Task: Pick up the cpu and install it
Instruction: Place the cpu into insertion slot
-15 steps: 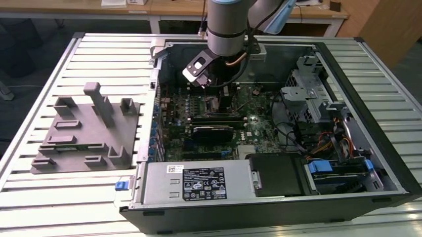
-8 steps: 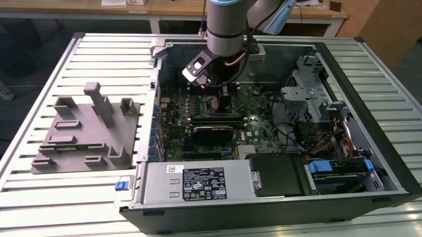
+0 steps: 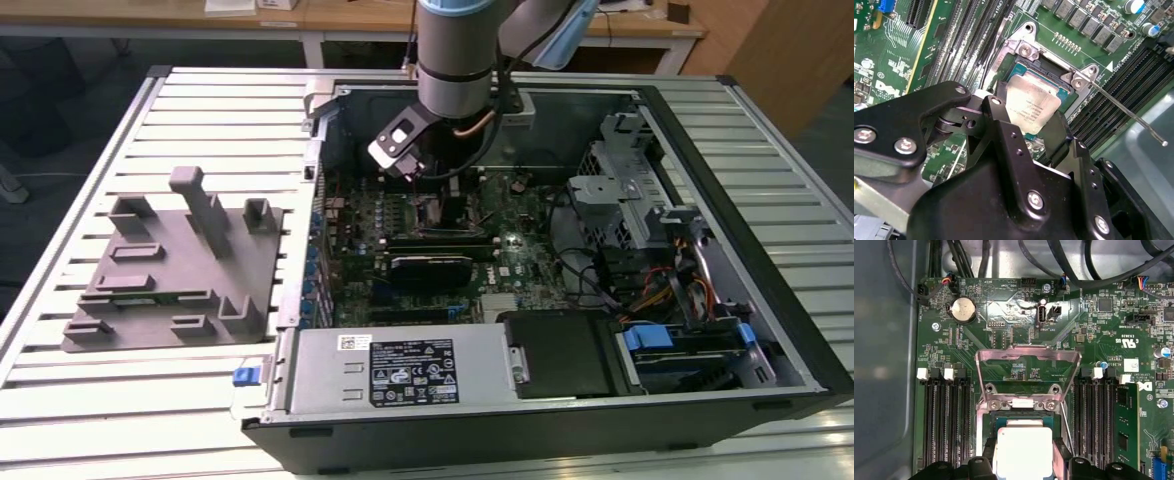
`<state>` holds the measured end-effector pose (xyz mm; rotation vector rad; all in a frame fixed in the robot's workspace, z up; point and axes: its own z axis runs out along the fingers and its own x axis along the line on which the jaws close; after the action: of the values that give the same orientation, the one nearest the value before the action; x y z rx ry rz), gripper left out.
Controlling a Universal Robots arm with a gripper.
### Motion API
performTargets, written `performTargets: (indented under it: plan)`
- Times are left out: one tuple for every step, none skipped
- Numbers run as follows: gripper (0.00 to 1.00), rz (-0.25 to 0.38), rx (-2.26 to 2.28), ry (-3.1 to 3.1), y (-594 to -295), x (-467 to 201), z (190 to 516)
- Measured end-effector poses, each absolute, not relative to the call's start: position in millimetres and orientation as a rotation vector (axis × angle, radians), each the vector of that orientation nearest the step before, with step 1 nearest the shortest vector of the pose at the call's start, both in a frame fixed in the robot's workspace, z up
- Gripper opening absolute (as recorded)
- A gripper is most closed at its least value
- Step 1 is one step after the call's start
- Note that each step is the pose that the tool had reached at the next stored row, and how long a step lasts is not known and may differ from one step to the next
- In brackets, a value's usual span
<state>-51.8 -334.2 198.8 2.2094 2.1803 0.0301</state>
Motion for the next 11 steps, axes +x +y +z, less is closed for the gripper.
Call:
performTargets:
  plan:
    - [0.53, 0.030, 2.209, 2.180, -334.2, -51.8, 198.4]
    - [0.53, 0.030, 2.210, 2.180, -334.2, -51.8, 198.0]
    - [0.53, 0.030, 2.210, 2.180, -334.2, -51.8, 197.5]
    - [0.53, 0.030, 2.210, 2.180, -334.3, -51.8, 197.2]
    - [0.53, 0.030, 2.210, 2.180, -334.3, -51.8, 197.0]
    - [0.53, 0.030, 2.209, 2.181, -334.3, -51.8, 196.9]
    - [0.53, 0.030, 2.207, 2.183, -334.2, -51.8, 196.7]
    - [0.53, 0.030, 2.205, 2.185, -334.2, -51.8, 196.5]
    - [0.53, 0.031, 2.203, 2.187, -334.2, -51.8, 196.3]
    - [0.53, 0.031, 2.203, 2.187, -334.2, -51.7, 196.0]
    - [0.53, 0.031, 2.203, 2.187, -334.2, -51.7, 195.7]
